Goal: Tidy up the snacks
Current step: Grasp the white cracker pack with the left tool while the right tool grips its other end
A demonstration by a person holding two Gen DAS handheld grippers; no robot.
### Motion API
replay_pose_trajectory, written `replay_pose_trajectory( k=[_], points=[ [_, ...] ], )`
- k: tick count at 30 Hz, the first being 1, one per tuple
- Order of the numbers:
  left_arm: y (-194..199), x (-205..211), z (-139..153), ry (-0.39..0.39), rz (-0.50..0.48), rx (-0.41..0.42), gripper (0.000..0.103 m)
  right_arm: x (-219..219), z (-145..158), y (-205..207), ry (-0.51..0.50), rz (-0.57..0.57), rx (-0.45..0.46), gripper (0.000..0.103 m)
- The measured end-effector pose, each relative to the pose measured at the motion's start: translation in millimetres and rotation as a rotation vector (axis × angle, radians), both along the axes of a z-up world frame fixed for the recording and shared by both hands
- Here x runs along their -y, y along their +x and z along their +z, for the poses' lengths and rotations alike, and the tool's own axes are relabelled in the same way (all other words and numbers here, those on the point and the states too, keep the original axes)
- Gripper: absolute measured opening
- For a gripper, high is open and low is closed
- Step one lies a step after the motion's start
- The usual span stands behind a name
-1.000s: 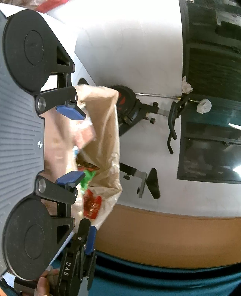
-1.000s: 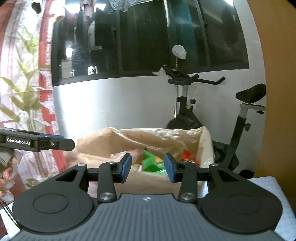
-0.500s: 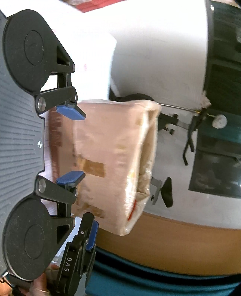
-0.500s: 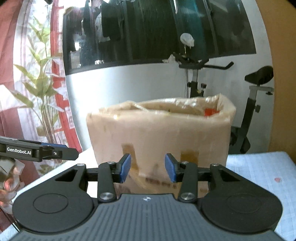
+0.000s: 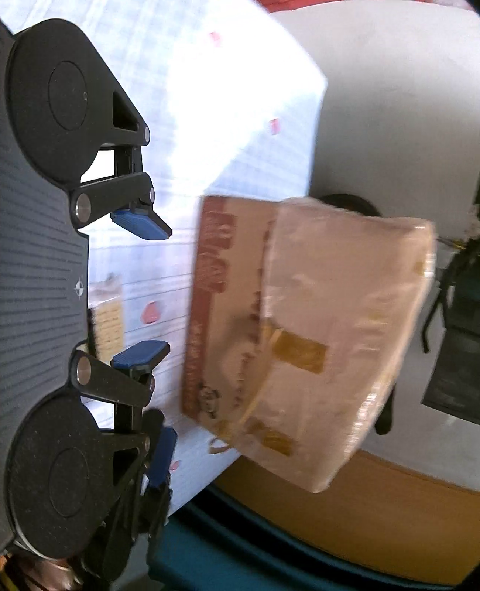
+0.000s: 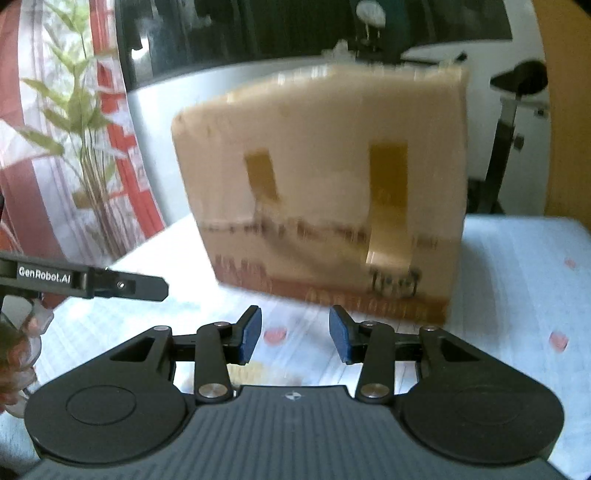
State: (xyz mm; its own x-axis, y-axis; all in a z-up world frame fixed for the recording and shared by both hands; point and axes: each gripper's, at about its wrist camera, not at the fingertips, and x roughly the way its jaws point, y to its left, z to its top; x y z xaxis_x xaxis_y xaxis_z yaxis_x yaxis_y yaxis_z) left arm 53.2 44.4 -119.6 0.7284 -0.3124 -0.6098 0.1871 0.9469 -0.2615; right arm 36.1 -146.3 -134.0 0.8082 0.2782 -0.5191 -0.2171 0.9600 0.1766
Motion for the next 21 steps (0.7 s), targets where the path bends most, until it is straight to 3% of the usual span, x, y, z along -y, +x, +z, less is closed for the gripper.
replay_pose_trajectory(
  k=[9,16,21],
  points=[
    [5,3,-45,-0.08,0.0,-0.135,0.061,-8,-30,7,0.017,0.048,-0.156,0.044],
    [15,8,-62,-0.123,-0.026,-0.18,0.061,-12,-33,9,0.037,0.066,-0.158,0.048],
    [19,10,-69,-0.143,-0.03,-0.192,0.06,-22,-35,5,-0.032,0.118,-0.147,0.052]
  ],
)
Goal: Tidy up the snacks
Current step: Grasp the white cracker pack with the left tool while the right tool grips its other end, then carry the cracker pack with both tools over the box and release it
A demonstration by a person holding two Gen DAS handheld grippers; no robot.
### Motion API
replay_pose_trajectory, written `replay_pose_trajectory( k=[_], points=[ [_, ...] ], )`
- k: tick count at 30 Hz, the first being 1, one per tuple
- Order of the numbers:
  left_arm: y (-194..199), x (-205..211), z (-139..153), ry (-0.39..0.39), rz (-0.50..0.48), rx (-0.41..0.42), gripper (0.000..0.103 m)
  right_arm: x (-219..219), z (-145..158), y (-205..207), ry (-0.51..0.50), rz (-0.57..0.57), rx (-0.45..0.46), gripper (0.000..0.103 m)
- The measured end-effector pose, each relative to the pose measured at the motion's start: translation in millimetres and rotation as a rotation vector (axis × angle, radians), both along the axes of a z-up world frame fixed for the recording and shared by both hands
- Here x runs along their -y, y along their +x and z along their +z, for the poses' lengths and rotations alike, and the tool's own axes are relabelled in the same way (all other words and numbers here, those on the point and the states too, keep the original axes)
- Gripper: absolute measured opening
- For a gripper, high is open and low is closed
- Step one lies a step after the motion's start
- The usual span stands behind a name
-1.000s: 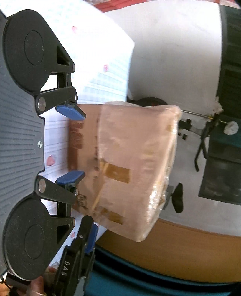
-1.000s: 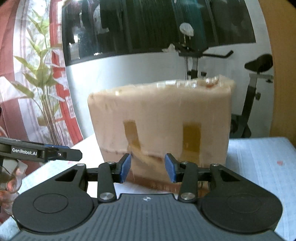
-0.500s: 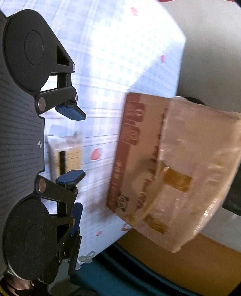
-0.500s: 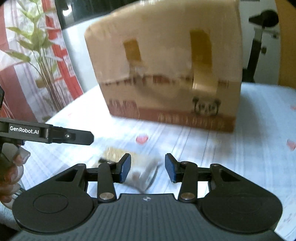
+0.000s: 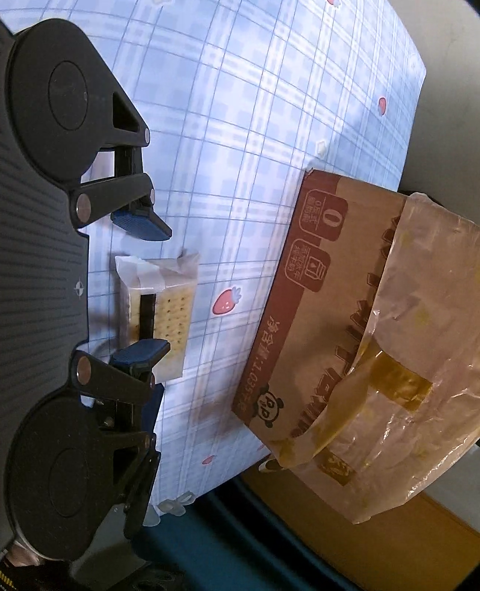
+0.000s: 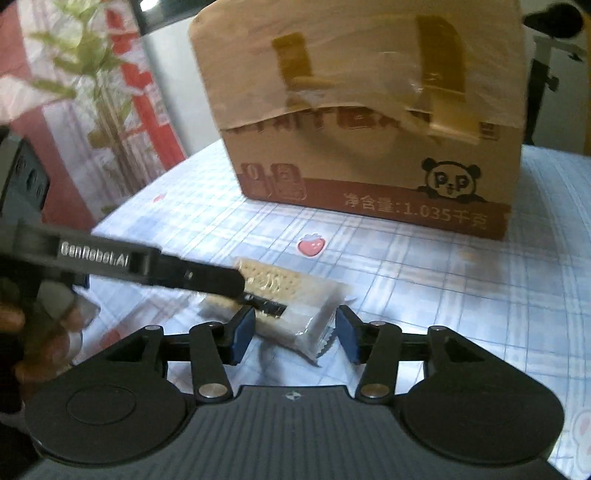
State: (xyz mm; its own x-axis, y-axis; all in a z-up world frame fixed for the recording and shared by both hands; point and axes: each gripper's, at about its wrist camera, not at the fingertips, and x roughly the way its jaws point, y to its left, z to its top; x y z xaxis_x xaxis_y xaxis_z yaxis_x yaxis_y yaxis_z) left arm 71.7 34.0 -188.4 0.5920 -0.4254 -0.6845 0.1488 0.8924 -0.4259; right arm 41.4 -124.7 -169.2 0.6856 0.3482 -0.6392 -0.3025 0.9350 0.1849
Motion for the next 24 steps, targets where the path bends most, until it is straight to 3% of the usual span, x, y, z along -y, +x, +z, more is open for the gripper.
replay_pose_trajectory(
  k=[9,10,15,19,24],
  points=[
    [1,13,0,0.029,-0.05,0.019,0.052,-14,-6,6,-0.1,0.056,0.029,0.057],
    [1,15,0,0.04,-0.06,0.018,0.047,-15,-6,6,-0.114,0.057,0.032,0.057],
    [-2,13,9,0.044,-0.057,0.044,0.044,-12,2,3,-0.109,0.06,0.058,0.053],
    [-4,13,32,0.052,-0.056,0.099,0.044,-14,23,0,-0.135,0.069,0.124,0.053],
    [-10,15,81,0.07,-0.056,0.21,0.044,-8,68,-2,-0.104,0.064,0.215,0.053]
  ],
)
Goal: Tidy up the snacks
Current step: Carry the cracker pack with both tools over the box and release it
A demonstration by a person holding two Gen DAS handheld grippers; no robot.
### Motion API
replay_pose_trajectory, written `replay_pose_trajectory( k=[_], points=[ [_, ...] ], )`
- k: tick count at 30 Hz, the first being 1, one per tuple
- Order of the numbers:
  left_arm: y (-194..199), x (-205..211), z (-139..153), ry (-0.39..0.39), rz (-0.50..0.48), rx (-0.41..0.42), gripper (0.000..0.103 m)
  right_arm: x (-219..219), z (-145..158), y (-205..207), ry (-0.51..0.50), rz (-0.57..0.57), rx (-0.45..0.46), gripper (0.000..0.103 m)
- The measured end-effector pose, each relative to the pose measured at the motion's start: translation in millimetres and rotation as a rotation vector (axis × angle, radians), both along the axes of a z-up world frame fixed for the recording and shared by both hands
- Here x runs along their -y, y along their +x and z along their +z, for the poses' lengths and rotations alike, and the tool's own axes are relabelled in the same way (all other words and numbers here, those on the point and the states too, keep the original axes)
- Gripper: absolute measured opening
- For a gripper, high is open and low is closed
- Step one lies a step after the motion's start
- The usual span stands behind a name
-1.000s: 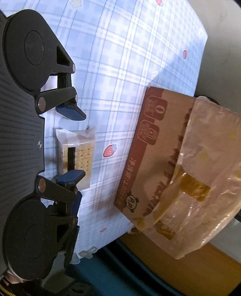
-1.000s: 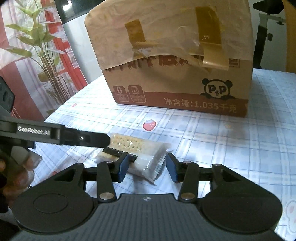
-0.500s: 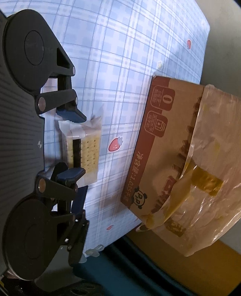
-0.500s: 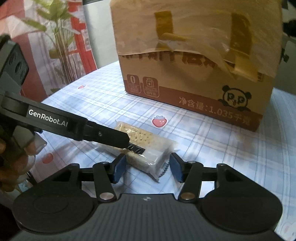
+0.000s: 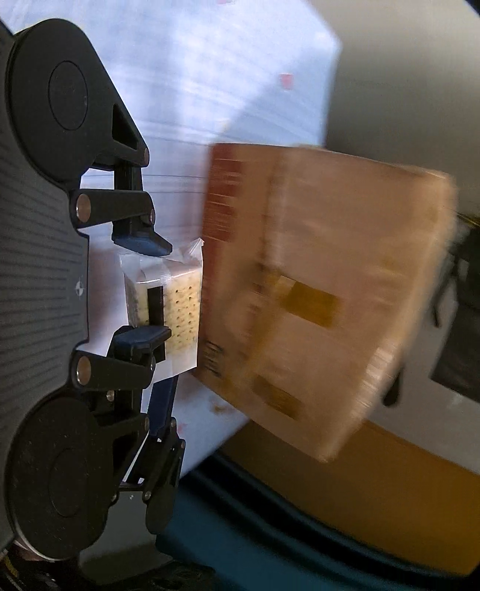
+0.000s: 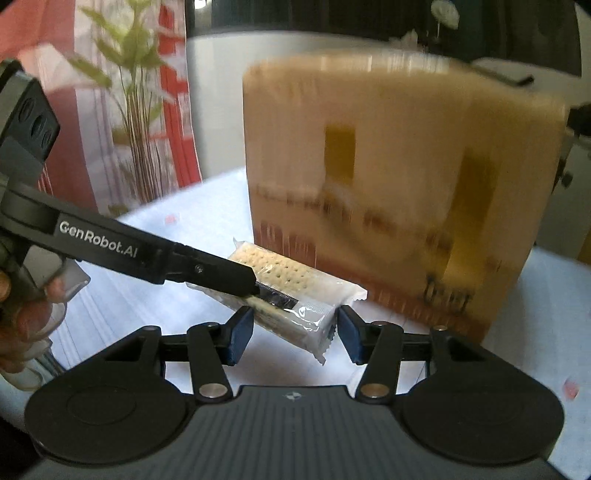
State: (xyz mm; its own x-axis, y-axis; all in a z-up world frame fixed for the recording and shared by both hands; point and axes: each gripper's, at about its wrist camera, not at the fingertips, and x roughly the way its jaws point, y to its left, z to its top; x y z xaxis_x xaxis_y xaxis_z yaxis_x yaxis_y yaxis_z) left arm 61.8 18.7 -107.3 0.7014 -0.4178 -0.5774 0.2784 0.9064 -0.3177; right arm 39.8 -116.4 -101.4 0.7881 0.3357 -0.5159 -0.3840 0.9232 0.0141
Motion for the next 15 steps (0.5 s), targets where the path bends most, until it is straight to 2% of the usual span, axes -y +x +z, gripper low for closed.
replay_pose_trajectory(
  k=[3,6,10,15],
  points=[
    [-2,4,37,0.009,-0.008,0.093,0.044,5,33,-1,0.02,-0.006,0.07,0.053],
    [5,5,71,-0.012,-0.01,0.161,0.044,8,65,4,0.011,-0.008,0.141,0.053],
    [27,7,106,-0.052,-0.009,0.204,0.044,18,100,25,0.016,-0.006,0.201,0.053],
    [69,21,137,-0.029,-0.016,0.234,0.044,30,125,67,-0.002,-0.006,0.22,0.053]
  ],
)
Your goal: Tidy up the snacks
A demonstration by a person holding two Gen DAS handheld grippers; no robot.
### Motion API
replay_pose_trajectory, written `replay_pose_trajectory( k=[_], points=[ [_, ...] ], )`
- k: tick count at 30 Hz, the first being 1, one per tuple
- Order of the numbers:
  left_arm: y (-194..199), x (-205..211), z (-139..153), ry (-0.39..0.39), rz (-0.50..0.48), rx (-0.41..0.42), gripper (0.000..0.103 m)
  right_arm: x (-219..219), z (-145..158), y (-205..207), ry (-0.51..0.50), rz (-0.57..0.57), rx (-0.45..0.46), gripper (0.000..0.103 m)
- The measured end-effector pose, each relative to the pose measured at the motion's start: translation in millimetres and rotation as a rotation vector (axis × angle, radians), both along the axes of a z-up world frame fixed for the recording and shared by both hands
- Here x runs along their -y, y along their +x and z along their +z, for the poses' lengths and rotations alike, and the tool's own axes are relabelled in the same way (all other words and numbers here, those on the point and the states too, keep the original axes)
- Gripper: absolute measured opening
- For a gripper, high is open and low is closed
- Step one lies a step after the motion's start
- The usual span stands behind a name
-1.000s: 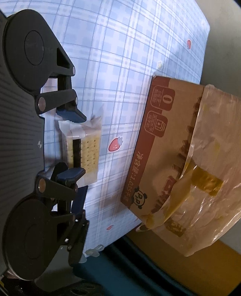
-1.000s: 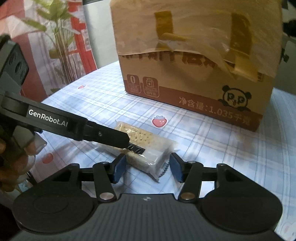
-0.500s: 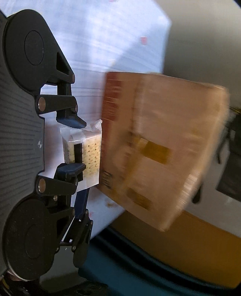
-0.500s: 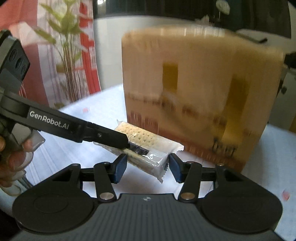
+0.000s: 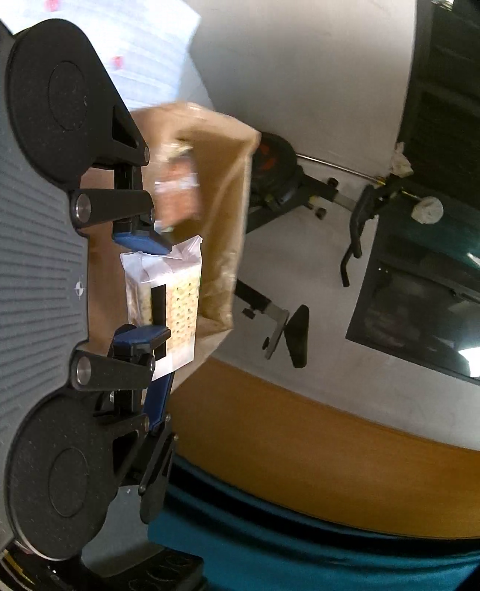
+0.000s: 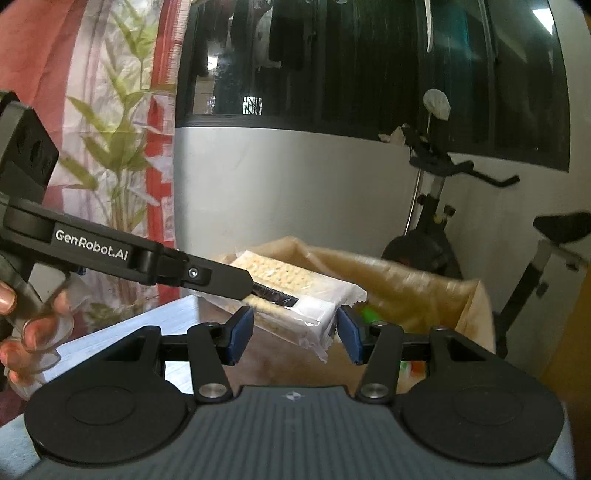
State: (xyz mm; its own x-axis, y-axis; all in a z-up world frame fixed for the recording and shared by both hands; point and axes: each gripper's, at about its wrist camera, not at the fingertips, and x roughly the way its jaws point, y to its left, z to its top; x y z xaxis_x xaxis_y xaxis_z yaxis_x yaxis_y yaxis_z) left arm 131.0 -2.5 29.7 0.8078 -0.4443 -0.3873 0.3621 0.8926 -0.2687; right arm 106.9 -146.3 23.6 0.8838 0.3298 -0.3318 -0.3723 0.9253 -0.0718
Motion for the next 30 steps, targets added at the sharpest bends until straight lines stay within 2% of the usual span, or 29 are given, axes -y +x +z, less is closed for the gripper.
replay_pose_trajectory(
  k=[7,14,16,18,20,26,30],
  points=[
    [54,15,2,0.019,0.027,-0.042,0.044,17,-4,56,0.041,-0.019,-0.059,0.053],
    [64,5,-20,0.08,0.033,-0.102,0.044,20,-26,77,0.04,-0.06,-0.182,0.055],
    [65,1,-23,0.088,0.044,-0.107,0.051,22,-28,75,0.05,-0.074,-0.191,0.058],
    [65,-2,-22,0.096,0.058,-0.095,0.073,23,-28,71,0.043,-0.094,-0.19,0.067],
    [58,-4,-17,0.141,0.093,-0.056,0.085,24,-25,67,0.036,-0.129,-0.185,0.075],
    [42,-2,6,0.247,0.146,0.004,0.09,30,-9,47,0.058,-0.19,-0.154,0.096],
    [25,-1,19,0.299,0.171,0.045,0.092,33,2,29,0.085,-0.221,-0.127,0.099]
  ],
)
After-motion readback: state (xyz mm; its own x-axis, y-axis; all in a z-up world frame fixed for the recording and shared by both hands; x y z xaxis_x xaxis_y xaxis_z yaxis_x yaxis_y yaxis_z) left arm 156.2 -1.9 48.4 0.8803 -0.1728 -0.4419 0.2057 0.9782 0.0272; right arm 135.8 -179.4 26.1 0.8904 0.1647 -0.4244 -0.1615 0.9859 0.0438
